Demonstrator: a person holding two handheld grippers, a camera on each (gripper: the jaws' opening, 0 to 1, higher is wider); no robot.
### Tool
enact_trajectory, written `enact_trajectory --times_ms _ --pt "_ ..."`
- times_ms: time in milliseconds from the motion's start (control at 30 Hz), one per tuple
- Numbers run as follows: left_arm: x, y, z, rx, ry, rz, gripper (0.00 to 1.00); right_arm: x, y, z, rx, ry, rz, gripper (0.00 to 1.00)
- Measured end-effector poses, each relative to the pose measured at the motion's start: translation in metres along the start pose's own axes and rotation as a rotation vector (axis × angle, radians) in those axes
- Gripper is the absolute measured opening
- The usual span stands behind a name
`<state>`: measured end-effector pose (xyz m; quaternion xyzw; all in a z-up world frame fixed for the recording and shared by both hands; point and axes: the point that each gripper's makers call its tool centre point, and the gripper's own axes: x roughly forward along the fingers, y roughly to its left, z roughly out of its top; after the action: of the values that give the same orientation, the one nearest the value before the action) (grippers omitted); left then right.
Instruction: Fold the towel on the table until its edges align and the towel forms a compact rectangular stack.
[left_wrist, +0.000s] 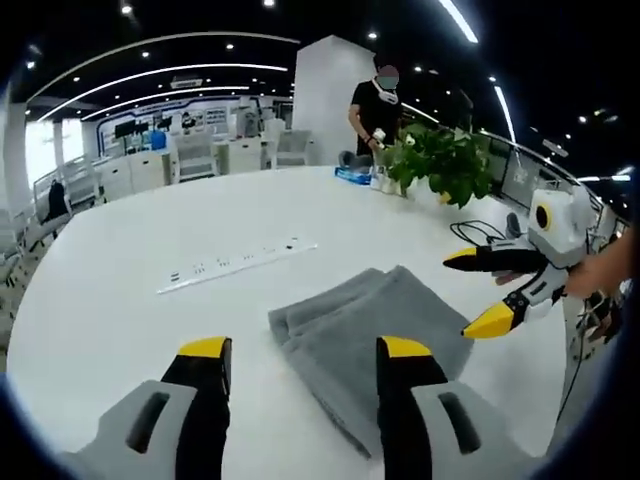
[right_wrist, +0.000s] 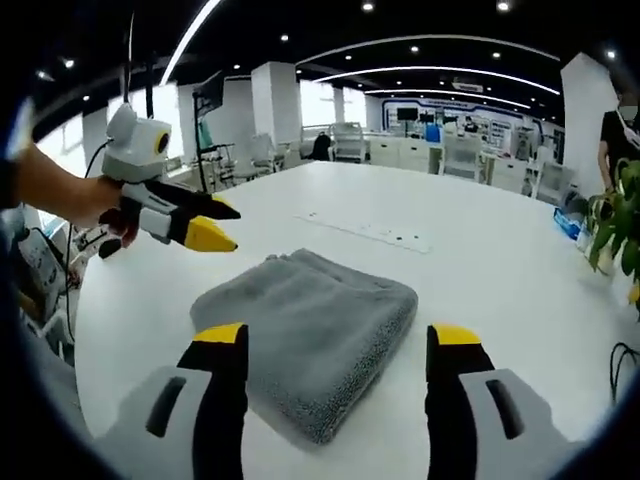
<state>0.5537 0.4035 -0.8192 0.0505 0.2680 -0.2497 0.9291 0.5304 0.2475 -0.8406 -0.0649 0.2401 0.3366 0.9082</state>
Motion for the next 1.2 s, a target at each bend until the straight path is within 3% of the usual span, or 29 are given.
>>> enact_trajectory --times_ms 167,400,667,1000,1200 --pt "-0.013 -0.001 0.002 0.058 -0.010 0.017 0.77 -0.009 0.006 0.003 -0.014 -0.004 0.000 0.80" --pt "-0.036 -0.004 0.003 0.068 -0.015 0.053 0.96 -0.025 0.009 0.012 -0.016 -0.020 -0.011 0.86" --pt "-0.058 -0.024 0.007 0.096 -0.031 0.037 0.99 -0.048 0.023 0.017 -0.014 -0.050 0.006 0.99" --pt "-0.085 -0.040 -0.002 0.169 -0.013 0.030 0.99 -0.071 0.039 0.014 -0.054 -0.042 0.022 0.99" --pt "-0.106 -0.040 -0.019 0.195 0.000 0.031 0.99 -0.085 0.047 0.004 -0.069 -0.026 0.021 0.98"
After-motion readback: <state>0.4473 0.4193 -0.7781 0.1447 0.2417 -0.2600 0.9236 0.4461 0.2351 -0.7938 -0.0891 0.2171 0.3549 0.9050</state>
